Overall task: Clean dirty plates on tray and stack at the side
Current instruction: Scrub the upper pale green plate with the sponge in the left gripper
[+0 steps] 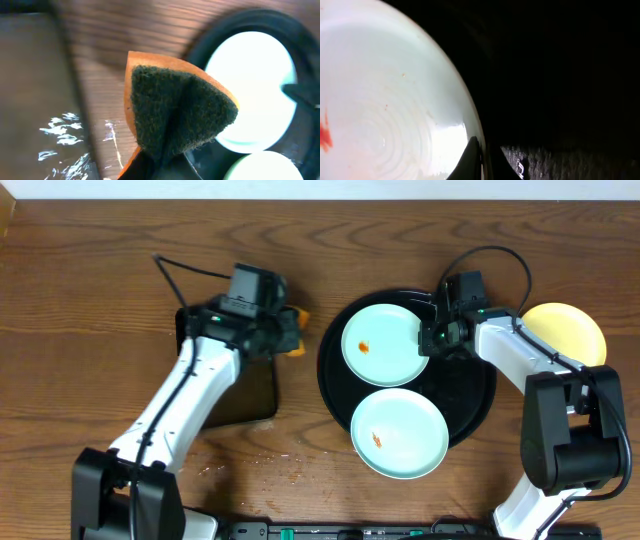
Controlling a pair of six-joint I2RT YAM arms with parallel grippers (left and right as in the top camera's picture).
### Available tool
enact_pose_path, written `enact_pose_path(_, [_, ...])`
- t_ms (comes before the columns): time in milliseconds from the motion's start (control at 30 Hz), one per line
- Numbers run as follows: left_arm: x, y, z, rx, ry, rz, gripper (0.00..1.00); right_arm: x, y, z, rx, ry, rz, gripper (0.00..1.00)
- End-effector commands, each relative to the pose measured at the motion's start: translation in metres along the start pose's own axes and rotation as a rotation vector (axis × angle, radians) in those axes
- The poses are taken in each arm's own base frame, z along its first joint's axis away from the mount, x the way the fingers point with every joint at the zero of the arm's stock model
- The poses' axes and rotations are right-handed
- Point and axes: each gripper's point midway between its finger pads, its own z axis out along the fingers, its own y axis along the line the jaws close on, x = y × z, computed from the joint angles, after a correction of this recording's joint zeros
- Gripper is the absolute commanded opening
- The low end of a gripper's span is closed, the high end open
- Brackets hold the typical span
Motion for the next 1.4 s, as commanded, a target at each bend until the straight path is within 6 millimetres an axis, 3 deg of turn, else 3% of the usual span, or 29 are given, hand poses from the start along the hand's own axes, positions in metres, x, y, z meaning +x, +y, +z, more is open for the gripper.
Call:
enact_pose_path(0, [-0.004, -0.030, -0.001, 0.062, -0.031, 0.018, 0.07, 0.028, -0.018, 0.011, 0.077, 0.092, 0.136, 0.01])
enact_pose_path(100, [-0.003, -0.051, 0.003, 0.097, -0.050, 0.063, 0.08, 0.036, -0.018, 0.010, 0.077, 0.123, 0.152, 0.02])
enact_pose_path(167, [-0.003, -0.061, 0.006, 0.094, -0.071, 0.066, 0.07, 0.026, -0.017, 0.011, 0.069, 0.083, 0.076, 0.15])
enact_pose_path(267, [-0.004, -0.077, 0.013, 0.112, -0.097, 0.087, 0.07, 0.001, -0.011, 0.012, 0.044, -0.014, -0.082, 0.19])
enact_pose_path(400, [-0.003, -0.089, 0.027, 0.135, -0.098, 0.064, 0.08, -0.016, -0.007, 0.014, 0.034, -0.081, -0.196, 0.11])
enact_pose_path(500, [-0.002, -0.090, 0.041, 0.138, -0.091, 0.053, 0.08, -0.004, -0.003, 0.019, -0.004, -0.030, -0.185, 0.01])
enact_pose_path(700, [0.007, -0.099, 0.068, 0.149, -0.069, 0.076, 0.08, 0.016, -0.003, 0.023, -0.018, 0.052, -0.103, 0.01])
enact_pose_path(1100, [0.045, -0.126, 0.140, 0.219, 0.007, 0.103, 0.08, 0.024, 0.003, 0.024, 0.007, 0.076, -0.171, 0.01])
enact_pose_path(1233, [0.048, -0.121, 0.155, 0.209, 0.007, 0.101, 0.08, 0.027, 0.003, 0.024, 0.021, 0.082, -0.179, 0.01])
enact_pose_path(1367, [0.046, -0.088, 0.167, 0.065, -0.020, 0.165, 0.08, 0.030, 0.004, 0.024, 0.022, 0.096, -0.183, 0.01])
